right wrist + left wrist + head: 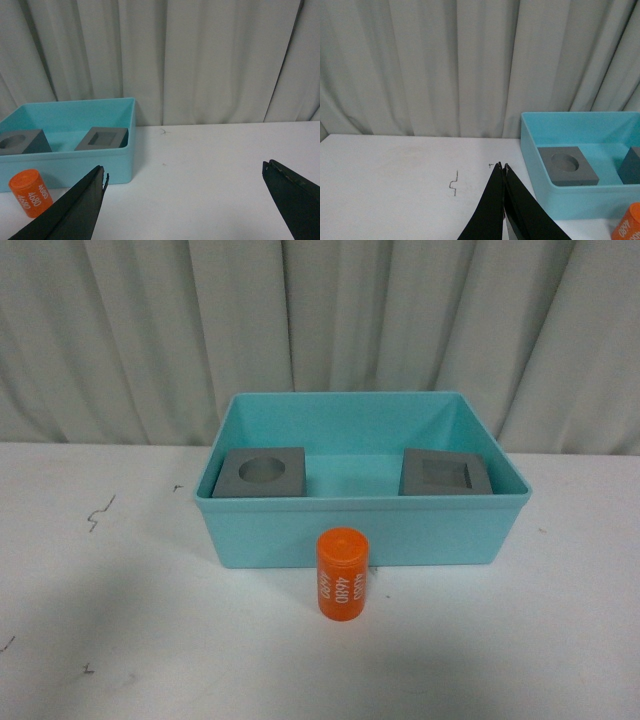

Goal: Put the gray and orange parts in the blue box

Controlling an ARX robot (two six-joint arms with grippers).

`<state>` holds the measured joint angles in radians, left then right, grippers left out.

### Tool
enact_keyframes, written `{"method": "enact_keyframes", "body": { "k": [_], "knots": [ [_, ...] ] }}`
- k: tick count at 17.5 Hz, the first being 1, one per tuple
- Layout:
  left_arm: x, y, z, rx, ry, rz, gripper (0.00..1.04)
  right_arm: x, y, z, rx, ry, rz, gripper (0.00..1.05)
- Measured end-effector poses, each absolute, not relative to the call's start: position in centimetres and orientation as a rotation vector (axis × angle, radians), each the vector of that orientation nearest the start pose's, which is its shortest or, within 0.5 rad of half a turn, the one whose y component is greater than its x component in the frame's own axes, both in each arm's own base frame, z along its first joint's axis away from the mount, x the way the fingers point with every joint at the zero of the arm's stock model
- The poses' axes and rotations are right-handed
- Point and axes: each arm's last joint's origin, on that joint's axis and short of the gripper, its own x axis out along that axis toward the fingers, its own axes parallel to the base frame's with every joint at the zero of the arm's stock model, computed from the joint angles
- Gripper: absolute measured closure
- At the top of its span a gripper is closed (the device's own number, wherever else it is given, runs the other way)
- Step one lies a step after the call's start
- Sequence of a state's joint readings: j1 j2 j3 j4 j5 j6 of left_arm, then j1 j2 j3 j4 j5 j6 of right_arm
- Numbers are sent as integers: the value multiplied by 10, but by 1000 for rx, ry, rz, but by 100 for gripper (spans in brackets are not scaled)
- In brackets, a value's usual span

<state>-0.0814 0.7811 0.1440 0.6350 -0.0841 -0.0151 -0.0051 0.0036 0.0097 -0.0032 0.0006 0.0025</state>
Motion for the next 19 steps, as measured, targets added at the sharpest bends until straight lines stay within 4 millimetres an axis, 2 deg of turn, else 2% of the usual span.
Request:
{"method": "enact_keyframes", "body": {
  "k": [2,10,19],
  "knots": [
    [152,1,185,-15,11,17,103,97,-1,166,2,-2,-6,6],
    [128,0,167,-15,9,0,103,97,-1,166,2,-3,-6,6],
    [112,0,170,-15,-10,-1,103,97,-1,166,2,-3,-6,6]
  ]
}}
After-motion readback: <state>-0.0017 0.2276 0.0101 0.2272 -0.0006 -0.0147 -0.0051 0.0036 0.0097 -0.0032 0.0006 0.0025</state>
